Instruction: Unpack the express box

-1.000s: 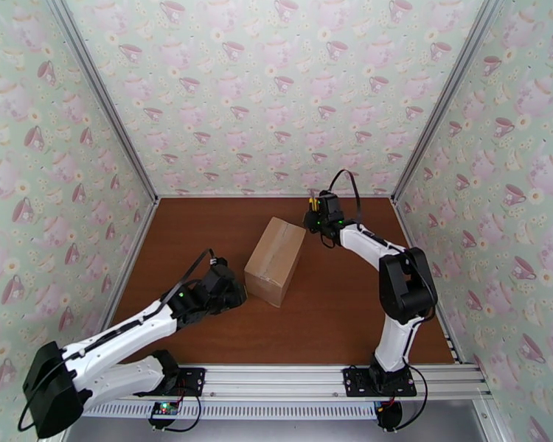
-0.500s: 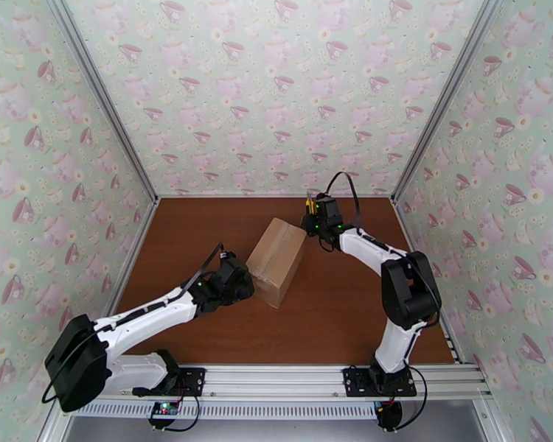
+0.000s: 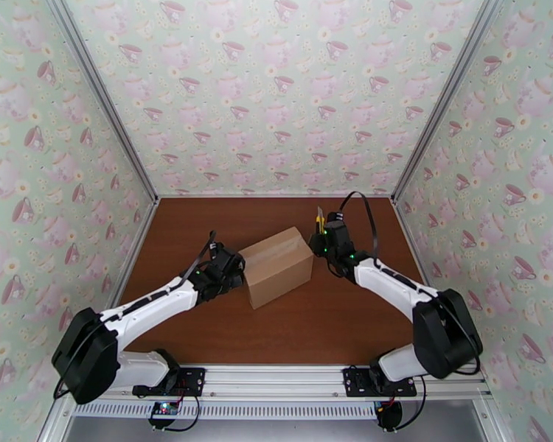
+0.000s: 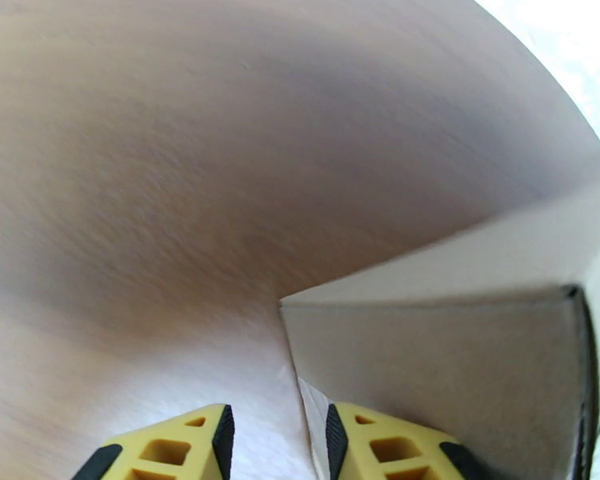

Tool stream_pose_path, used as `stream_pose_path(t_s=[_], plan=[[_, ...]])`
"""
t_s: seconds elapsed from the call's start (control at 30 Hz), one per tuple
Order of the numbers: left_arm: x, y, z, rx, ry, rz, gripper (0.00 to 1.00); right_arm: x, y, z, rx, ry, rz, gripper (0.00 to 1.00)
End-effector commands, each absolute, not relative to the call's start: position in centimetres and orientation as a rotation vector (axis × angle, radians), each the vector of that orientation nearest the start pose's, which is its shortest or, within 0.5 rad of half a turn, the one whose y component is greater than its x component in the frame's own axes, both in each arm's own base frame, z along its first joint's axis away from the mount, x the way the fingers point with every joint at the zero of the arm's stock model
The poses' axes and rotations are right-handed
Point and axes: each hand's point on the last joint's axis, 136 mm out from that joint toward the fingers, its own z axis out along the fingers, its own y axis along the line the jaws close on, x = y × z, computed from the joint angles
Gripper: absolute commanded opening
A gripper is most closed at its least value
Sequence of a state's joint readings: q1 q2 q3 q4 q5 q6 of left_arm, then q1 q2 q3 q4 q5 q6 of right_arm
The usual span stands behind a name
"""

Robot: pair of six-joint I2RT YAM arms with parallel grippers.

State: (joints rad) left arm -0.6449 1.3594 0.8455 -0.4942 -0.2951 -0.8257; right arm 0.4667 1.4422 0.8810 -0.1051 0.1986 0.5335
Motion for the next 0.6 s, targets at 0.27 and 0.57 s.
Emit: stream_pose_path(t_s=[0.27,0.57], plan=[[33.9,-16.6,9.7,-0.229,2.482,-0.156,0.38,30.9,20.3,13.3,0.185,2.251,0.461,0.00],[37.7,-16.0,9.9,-0.228,2.461,-0.128,0.37,27.6,20.2,12.8,0.206,2.286,0.422,0.00]])
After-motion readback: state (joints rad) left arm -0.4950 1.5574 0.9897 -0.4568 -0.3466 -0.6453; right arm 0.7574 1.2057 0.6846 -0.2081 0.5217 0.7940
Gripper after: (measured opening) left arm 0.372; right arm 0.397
